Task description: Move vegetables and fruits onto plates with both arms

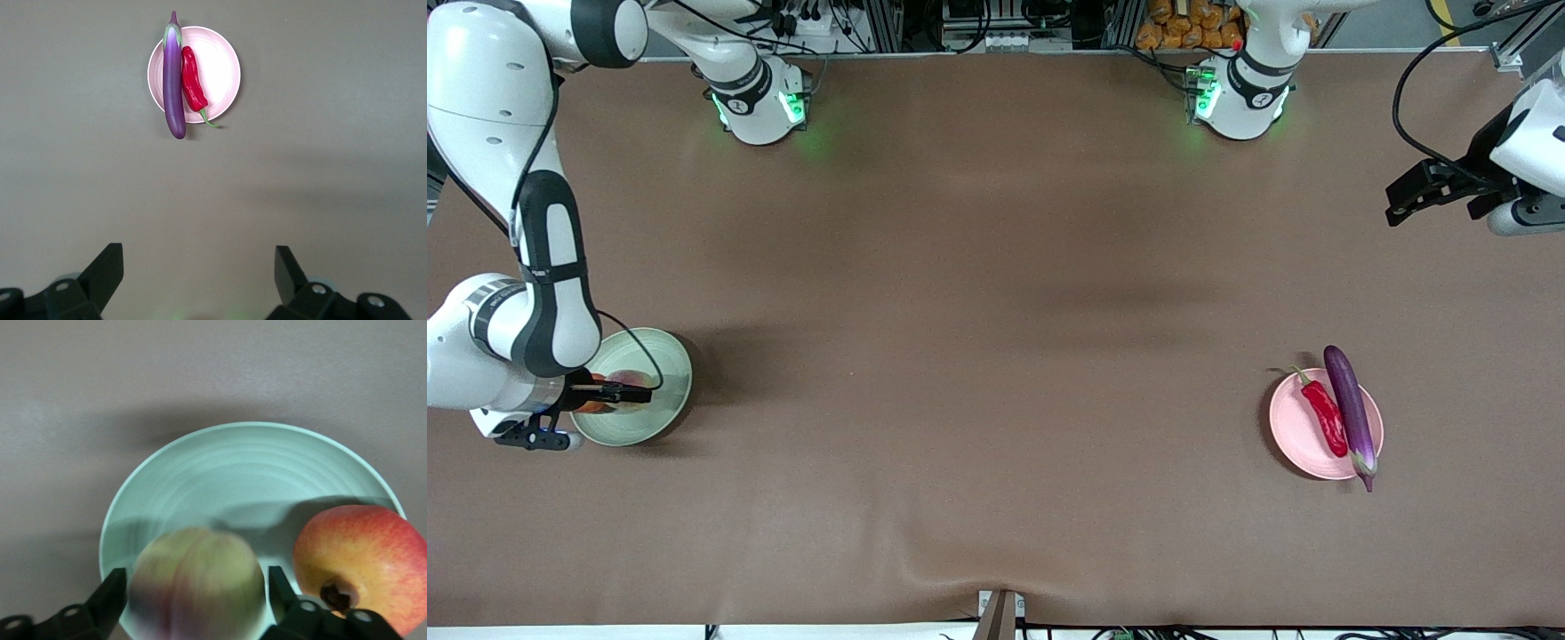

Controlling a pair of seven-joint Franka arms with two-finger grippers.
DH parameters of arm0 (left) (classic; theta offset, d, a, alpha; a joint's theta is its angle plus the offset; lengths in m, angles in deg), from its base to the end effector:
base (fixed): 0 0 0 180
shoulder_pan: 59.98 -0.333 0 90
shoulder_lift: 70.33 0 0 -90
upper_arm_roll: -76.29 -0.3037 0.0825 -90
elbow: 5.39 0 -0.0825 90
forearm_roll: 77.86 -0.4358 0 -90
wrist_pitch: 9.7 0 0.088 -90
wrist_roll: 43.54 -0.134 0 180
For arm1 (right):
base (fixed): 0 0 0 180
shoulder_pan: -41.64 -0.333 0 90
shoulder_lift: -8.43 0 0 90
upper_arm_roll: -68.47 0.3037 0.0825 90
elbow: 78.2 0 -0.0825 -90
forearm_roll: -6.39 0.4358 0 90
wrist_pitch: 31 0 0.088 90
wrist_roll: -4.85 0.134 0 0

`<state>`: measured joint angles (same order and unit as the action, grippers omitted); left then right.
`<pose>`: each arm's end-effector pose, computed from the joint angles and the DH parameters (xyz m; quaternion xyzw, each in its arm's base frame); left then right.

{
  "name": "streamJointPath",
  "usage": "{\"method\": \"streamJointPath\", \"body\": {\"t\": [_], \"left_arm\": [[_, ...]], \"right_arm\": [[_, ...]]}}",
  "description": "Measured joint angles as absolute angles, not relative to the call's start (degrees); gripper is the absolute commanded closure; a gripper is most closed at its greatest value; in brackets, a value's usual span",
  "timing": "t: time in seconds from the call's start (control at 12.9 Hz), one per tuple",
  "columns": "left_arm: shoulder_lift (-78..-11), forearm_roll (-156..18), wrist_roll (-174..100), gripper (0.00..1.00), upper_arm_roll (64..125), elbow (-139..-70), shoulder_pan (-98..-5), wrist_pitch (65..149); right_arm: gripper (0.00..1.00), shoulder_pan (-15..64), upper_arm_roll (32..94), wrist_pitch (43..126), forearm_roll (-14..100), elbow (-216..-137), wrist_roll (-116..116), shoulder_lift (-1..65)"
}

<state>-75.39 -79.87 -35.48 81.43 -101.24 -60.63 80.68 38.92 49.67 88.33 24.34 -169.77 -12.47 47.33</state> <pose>0.5779 -0.0425 0.5846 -0.9993 -0.0311 0.0014 0.0218 0.6894 -0.1589 0.1692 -0.9956 0.0504 0.0638 0.0461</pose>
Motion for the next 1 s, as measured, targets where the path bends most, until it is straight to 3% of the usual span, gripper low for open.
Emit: {"method": "streamJointPath", "body": {"t": [0.54, 1.0], "left_arm": [[-76.3, -79.9, -35.5, 0.00, 81.5, -103.0, -60.6, 81.8], [-76.9, -79.9, -35.5, 0.00, 81.5, -103.1, -60.6, 81.9]], "right_arm": [[0.00, 39.0, 51.0, 74.0, 19.5, -168.5, -12.5, 31.5], [0.00, 41.3, 59.9, 60.3, 10.6, -168.7, -7.3, 15.0]]}}
